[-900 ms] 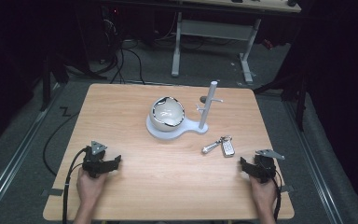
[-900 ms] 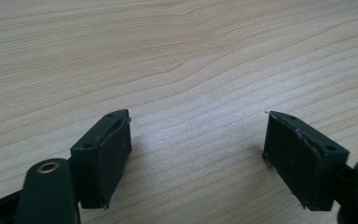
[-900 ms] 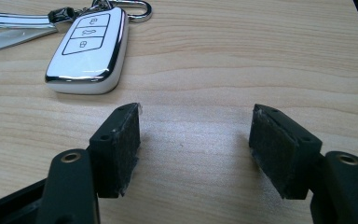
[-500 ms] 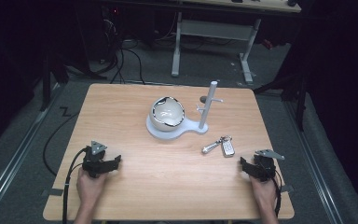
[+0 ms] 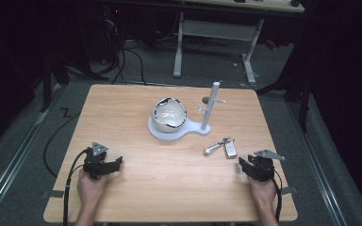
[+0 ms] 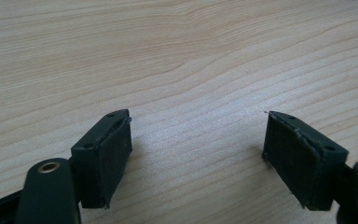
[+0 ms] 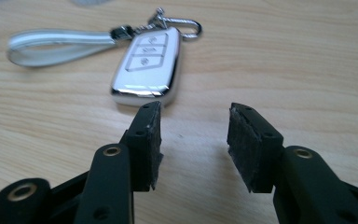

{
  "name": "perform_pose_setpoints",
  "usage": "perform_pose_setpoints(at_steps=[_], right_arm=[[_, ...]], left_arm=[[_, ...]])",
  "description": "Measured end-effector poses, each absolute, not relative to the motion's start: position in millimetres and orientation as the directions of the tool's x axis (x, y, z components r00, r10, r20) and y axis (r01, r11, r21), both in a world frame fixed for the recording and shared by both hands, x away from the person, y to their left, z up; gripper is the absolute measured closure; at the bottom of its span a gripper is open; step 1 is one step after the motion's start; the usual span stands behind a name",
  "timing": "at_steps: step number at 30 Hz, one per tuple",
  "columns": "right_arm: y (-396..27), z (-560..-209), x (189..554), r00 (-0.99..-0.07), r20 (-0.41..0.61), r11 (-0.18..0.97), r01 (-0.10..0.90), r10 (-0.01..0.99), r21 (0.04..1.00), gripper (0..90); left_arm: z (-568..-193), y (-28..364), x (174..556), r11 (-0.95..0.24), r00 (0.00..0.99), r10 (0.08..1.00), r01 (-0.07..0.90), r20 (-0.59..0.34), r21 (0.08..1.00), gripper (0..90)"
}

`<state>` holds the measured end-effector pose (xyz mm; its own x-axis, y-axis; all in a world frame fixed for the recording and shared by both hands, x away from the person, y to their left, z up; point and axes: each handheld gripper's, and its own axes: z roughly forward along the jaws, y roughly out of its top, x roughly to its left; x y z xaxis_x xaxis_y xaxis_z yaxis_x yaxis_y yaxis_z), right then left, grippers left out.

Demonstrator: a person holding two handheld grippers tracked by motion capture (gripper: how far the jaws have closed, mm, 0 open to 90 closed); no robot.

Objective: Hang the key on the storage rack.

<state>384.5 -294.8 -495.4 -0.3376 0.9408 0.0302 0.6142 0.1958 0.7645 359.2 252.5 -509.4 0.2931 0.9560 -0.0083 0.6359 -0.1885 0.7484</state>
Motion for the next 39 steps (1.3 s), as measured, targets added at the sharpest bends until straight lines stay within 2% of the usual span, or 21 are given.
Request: perform_pose_setpoints(at_steps=[11,20,28,39], right_arm=[[-265,-483,403,-0.368,0.03,0.214,0.603,0.929,0.768,41.2],[-252,-489,425,-0.346,0.007,0.228,0.635,0.938,0.738,38.5],[-241,-493,442,-0.331,-0.032,0.251,0.647,0.943,0.72,39.0],[-244,-499,445,-0.327,-0.025,0.247,0.657,0.945,0.712,50.0]], left_arm=[[-509,253,359,-0.188,0.293,0.956,0.636,-0.008,0.748,24.0],[-509,253,359,-0.19,0.294,0.956,0.636,-0.007,0.748,24.0],[-509,253,359,-0.191,0.294,0.956,0.637,-0.006,0.747,24.0],[-509,253,359,-0.192,0.295,0.956,0.636,-0.006,0.747,23.9]])
